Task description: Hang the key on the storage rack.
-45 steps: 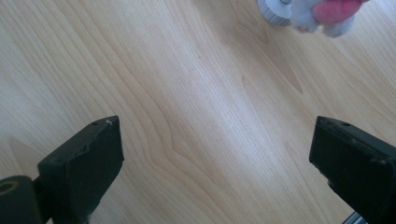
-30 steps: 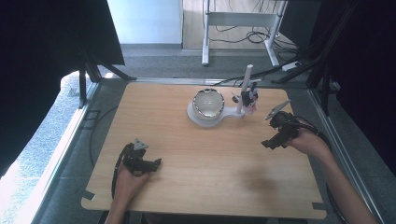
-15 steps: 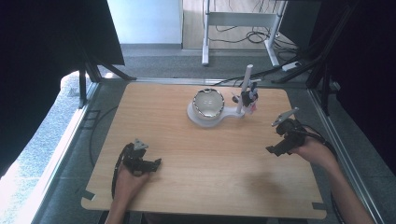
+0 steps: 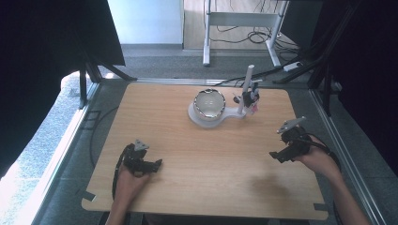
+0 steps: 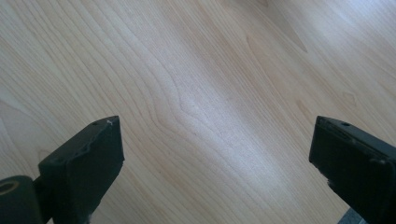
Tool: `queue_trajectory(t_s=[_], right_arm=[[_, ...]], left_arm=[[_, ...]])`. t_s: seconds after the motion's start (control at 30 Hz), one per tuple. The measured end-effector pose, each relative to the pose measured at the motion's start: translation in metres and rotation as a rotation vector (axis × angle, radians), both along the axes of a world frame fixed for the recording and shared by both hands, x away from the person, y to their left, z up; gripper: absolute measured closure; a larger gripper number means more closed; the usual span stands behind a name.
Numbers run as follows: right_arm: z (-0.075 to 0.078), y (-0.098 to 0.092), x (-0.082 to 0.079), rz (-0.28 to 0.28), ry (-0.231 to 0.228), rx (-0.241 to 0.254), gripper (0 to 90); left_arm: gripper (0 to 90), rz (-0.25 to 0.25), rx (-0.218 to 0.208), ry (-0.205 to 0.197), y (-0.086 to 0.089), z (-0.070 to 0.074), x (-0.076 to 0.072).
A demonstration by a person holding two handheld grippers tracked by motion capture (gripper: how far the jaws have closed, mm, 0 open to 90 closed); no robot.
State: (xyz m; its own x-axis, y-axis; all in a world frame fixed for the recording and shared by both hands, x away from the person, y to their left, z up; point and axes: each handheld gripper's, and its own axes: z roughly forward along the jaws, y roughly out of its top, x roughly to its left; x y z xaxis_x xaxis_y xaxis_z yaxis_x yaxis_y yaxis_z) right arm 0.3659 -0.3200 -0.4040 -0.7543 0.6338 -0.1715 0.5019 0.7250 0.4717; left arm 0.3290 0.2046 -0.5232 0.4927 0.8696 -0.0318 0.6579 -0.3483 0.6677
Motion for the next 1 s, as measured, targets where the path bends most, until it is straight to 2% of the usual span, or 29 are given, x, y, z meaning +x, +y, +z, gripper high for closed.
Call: queue_trajectory(t_s=[0.27,0.37,0.7,0.87,1.0], right_arm=[[-0.012,0.001,-0.006,0.000,-0.019,0.021,2.0],[-0.016,0.001,-0.009,-0.001,-0.038,0.031,1.4],[-0.032,0.003,-0.015,-0.013,-0.060,0.088,0.0],[-0.040,0.004,-0.018,-0.029,-0.067,0.132,0.0],[-0.048,0.004,-0.020,-0.036,-0.071,0.143,0.0]], left_arm=[[2.7,0.000,0.000,0.000,0.000,0.000,0.000],[2.7,0.000,0.001,0.000,0.000,0.000,0.000],[2.7,0.000,0.000,0.000,0.000,0.000,0.000],[2.7,0.000,0.000,0.000,0.000,0.000,0.000],[2.7,0.000,0.001,0.000,0.000,0.000,0.000]])
